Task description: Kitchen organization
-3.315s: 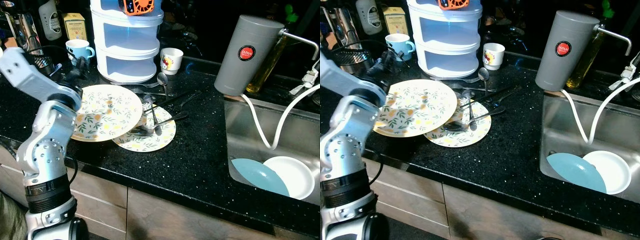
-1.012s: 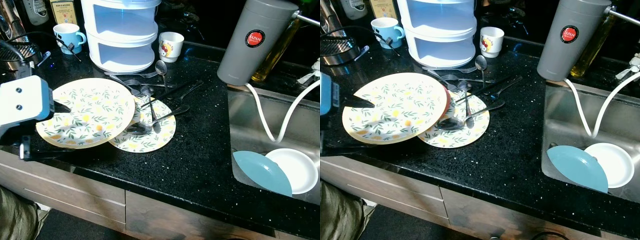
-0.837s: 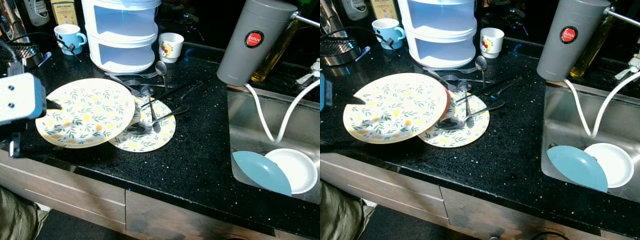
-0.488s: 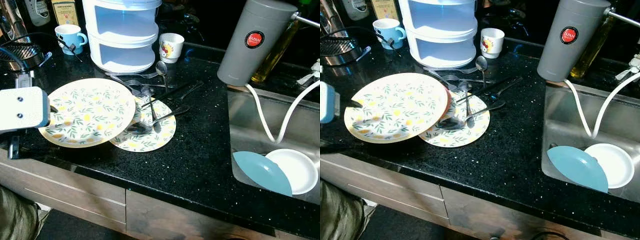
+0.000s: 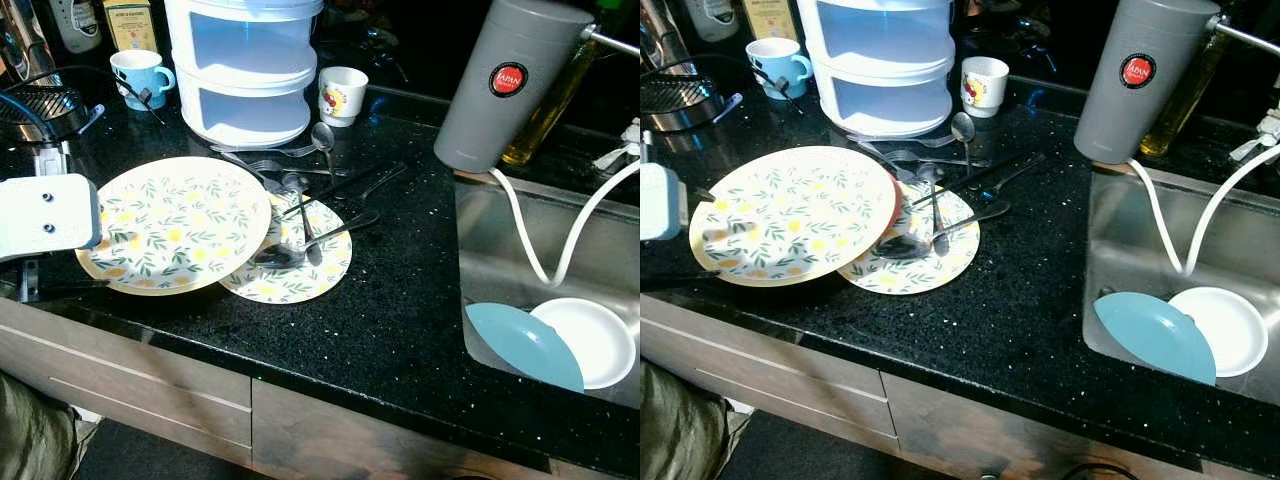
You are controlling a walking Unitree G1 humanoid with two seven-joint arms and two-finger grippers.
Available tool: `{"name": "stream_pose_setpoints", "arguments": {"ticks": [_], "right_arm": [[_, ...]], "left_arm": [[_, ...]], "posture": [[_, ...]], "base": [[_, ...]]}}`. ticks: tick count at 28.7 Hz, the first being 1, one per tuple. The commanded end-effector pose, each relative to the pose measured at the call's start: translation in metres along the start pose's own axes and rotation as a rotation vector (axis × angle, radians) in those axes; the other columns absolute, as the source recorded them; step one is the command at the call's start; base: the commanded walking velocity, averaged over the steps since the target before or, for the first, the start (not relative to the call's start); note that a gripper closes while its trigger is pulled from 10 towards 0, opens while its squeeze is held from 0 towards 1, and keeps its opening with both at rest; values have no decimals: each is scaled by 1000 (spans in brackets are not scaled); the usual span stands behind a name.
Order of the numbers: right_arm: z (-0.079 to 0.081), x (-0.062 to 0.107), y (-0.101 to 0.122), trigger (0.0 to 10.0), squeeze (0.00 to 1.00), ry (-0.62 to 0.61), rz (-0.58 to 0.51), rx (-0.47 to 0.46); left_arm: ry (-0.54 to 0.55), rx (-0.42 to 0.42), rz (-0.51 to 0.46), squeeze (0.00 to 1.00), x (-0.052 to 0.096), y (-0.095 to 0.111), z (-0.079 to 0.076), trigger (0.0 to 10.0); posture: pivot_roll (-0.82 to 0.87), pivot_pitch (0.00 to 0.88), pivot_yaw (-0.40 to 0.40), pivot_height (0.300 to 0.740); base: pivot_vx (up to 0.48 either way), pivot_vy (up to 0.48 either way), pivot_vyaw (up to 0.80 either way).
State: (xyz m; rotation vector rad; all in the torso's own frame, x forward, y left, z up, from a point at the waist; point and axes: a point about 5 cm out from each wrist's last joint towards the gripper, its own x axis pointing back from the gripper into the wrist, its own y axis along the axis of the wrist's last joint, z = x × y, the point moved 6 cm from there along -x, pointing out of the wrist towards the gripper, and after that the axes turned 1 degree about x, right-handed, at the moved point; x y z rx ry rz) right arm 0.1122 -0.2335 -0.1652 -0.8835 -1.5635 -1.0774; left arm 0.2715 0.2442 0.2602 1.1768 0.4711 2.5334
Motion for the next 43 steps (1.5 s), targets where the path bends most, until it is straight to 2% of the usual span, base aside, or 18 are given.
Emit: {"name": "stream_pose_setpoints", "arguments": {"ticks": [1,12,17,21,25,31,34,35,36,37,39,43], "right_arm": [[0,0,-4,10000,0,-3,9,-12],[-1,0,-3,10000,0,-5,7,-12],[-1,0,-3,10000,0,-7,6,-13],[-1,0,-3,10000,0,-9,4,-15],[-1,0,-4,10000,0,-11,3,-17],[-1,0,-3,10000,0,-13,2,-16],[-1,0,-4,10000,0,-14,1,-16],[-1,0,-4,10000,0,-14,1,-17],[-1,0,-4,10000,0,-14,1,-17],[-2,0,-4,10000,0,-14,2,-17],[-2,0,-4,10000,0,-14,3,-17],[-2,0,-4,10000,0,-14,3,-17]], "left_arm": [[-7,-3,-11,0,-9,-2,-3,10000],[-15,17,-19,0,-14,-7,-5,10000],[13,2,-18,0,-16,-8,0,10000],[96,-25,-30,0,-18,-6,15,10000],[142,-55,-27,0,-21,-7,24,10000],[154,-60,-32,0,-28,-9,27,10000],[130,-65,-49,0,-32,-6,22,10000],[110,-63,-121,0,-30,9,18,10000],[105,-65,-147,0,-29,14,17,10000],[83,-64,-254,0,-22,37,14,10000],[64,-79,-323,0,-15,54,11,10000],[49,-98,-346,0,-13,62,8,10000]], "posture": [[73,45,-56,740],[70,45,-56,740],[68,44,-56,740],[67,42,-56,740],[66,40,-55,740],[64,39,-54,740],[60,38,-53,740],[59,39,-54,740],[59,39,-54,740],[59,40,-57,740],[61,41,-56,740],[62,43,-57,740]], "base": [[0,0,0],[0,0,0],[0,0,0],[0,0,0],[0,0,0],[0,0,0],[0,0,0],[0,0,0],[0,0,0],[0,0,0],[0,0,0],[0,0,0]]}}
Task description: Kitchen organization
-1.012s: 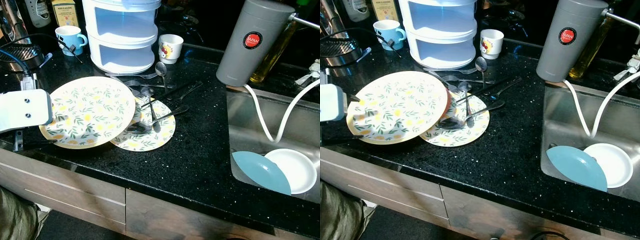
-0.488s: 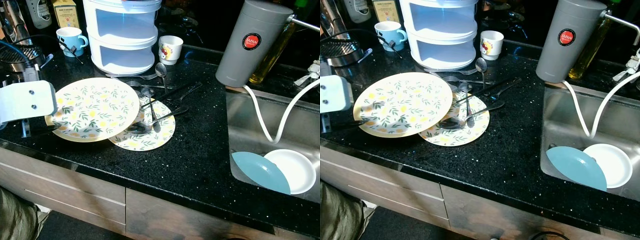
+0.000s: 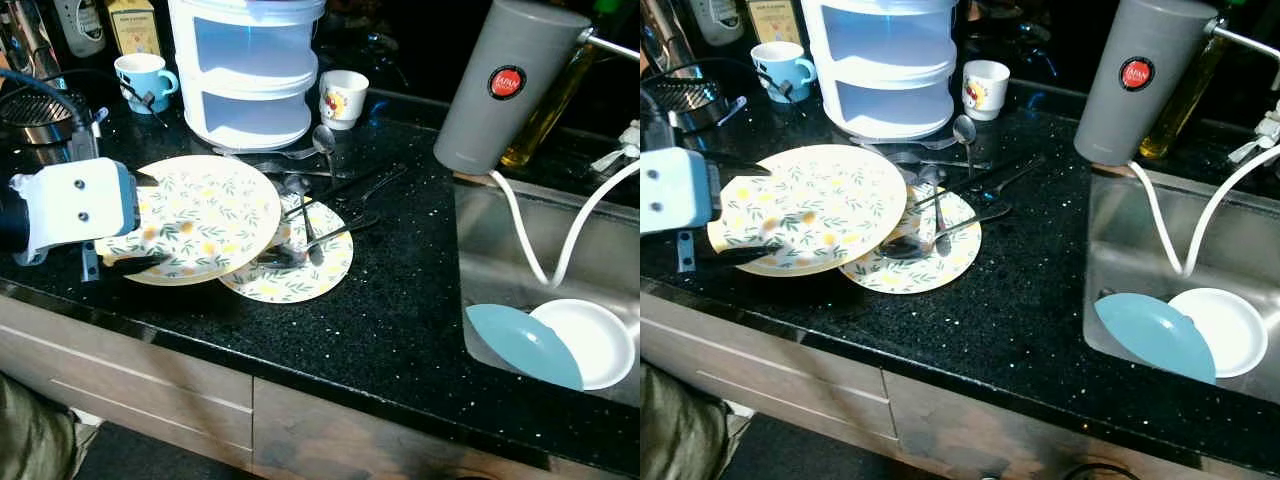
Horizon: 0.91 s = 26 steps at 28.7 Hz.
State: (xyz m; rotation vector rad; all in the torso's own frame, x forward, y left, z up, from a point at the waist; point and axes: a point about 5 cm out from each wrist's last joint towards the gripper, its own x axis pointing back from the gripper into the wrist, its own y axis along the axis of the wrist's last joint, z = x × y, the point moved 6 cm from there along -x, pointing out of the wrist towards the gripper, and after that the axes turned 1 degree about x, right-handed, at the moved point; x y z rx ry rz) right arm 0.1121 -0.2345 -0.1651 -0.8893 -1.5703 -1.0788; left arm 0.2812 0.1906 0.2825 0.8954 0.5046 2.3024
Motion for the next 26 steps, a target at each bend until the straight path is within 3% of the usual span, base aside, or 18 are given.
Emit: {"name": "stream_pose_setpoints", "arguments": {"ticks": [1,4,6,7,8,10,14,18,20,26], "right_arm": [[-1,0,-4,10000,0,-5,5,-14],[-1,0,-3,10000,0,-5,4,-13],[-1,0,-2,10000,0,-3,3,-13],[-1,0,-2,10000,0,-3,3,-13],[0,0,-2,10000,0,-2,3,-12],[0,0,-2,10000,0,-2,2,-12],[0,0,-2,10000,0,-3,2,-12],[0,0,-2,10000,0,-2,2,-13],[0,0,-2,10000,0,-2,2,-15],[0,0,-3,10000,0,1,3,-20]], "left_arm": [[-35,-3,-38,0,-2,10,-6,10000],[-81,-14,-48,0,-4,16,-15,10000],[-194,21,-76,0,-6,22,-37,10000],[-194,21,-76,0,-6,22,-37,10000],[-257,42,-93,0,-9,25,-51,10000],[-300,52,-104,0,-12,27,-63,10000],[-333,52,-71,0,-19,21,-75,10000],[-307,15,5,0,-26,7,-74,10000],[-236,-23,60,0,-30,-2,-61,10000],[-154,-29,96,0,-36,-14,-51,10000]], "posture": [[62,43,-57,740],[66,42,-57,740],[67,43,-57,740],[67,43,-57,740],[68,42,-58,740],[69,42,-59,740],[66,43,-57,740],[66,42,-58,740],[65,45,-58,740],[62,47,-57,740]], "base": [[0,0,0],[0,0,0],[0,0,0],[0,0,0],[0,0,0],[0,0,0],[0,0,0],[0,0,0],[0,0,0],[0,0,0]]}}
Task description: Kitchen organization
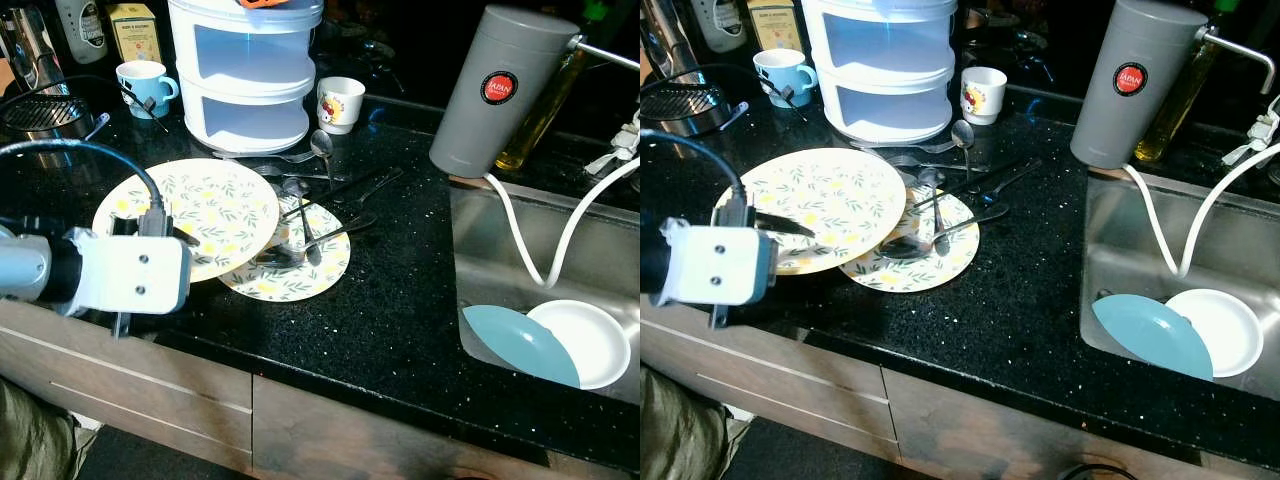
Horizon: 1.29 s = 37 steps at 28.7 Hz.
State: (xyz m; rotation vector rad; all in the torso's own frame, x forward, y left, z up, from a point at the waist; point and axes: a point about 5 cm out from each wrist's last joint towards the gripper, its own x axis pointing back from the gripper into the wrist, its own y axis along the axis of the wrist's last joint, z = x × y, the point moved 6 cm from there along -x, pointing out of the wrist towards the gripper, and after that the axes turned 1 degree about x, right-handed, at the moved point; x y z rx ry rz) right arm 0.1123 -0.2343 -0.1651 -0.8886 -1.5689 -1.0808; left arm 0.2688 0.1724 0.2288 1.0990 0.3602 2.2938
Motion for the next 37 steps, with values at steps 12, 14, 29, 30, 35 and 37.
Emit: {"name": "stream_pose_setpoints", "arguments": {"ticks": [12,14,29,30,35,37], "right_arm": [[-1,0,-2,10000,0,-8,-4,-21],[-1,0,-2,10000,0,-9,-6,-21],[-1,0,-1,10000,0,-12,-9,-18],[-1,0,-1,10000,0,-12,-10,-18],[-1,0,0,10000,0,-13,-15,-18],[-1,0,0,10000,0,-13,-21,-22]], "left_arm": [[67,13,77,0,-19,-29,2,0],[57,17,79,0,-21,-31,-1,0],[148,-48,141,0,-16,-39,18,0],[174,-58,140,0,-15,-38,24,0],[330,-124,117,0,-10,-27,54,0],[403,-154,105,0,-5,-21,68,0]], "posture": [[62,51,-56,740],[60,50,-56,740],[61,39,-58,740],[61,38,-58,740],[61,33,-58,740],[61,33,-58,740]], "base": [[0,0,0],[0,0,0],[0,0,0],[0,0,0],[0,0,0],[0,0,0]]}}
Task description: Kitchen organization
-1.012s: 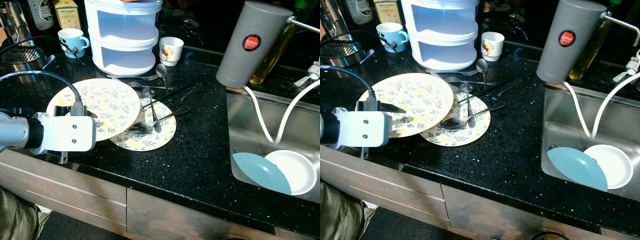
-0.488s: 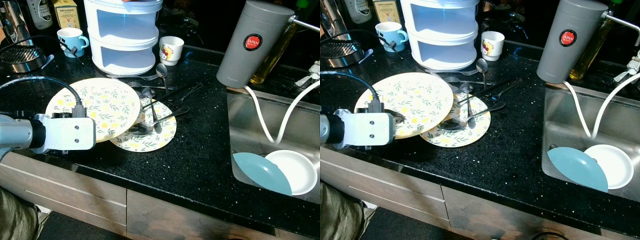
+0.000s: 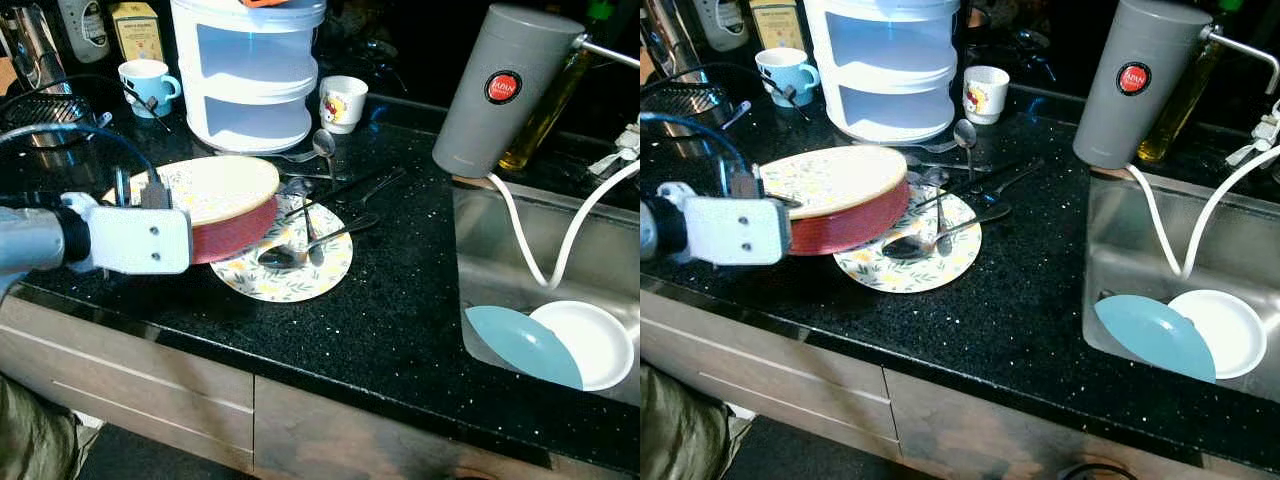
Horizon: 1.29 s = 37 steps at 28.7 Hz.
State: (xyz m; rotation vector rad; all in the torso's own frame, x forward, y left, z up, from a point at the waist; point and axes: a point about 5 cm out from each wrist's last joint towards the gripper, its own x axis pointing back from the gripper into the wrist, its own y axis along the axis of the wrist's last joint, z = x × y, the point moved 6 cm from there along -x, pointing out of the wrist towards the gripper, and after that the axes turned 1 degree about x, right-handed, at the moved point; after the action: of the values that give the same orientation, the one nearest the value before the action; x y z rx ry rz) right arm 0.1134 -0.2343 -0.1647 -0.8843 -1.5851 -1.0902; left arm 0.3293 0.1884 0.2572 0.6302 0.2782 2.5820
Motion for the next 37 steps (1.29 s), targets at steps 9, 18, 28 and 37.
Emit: {"name": "stream_pose_setpoints", "arguments": {"ticks": [9,18,28,37], "right_arm": [[-1,0,2,10000,0,-12,-24,-35],[-3,0,3,10000,0,-17,-33,-40],[-5,1,5,10000,0,-26,-46,-46],[-6,1,5,10000,0,-28,-45,-43]], "left_arm": [[218,24,-151,0,-1,29,36,0],[363,127,-310,0,3,58,55,0],[469,601,-807,0,27,114,77,0],[323,908,-1234,0,43,163,75,7098]], "posture": [[59,36,-55,740],[59,34,-56,740],[60,29,-54,740],[52,23,-52,740]], "base": [[0,0,0],[0,0,0],[0,0,0],[0,0,-618]]}}
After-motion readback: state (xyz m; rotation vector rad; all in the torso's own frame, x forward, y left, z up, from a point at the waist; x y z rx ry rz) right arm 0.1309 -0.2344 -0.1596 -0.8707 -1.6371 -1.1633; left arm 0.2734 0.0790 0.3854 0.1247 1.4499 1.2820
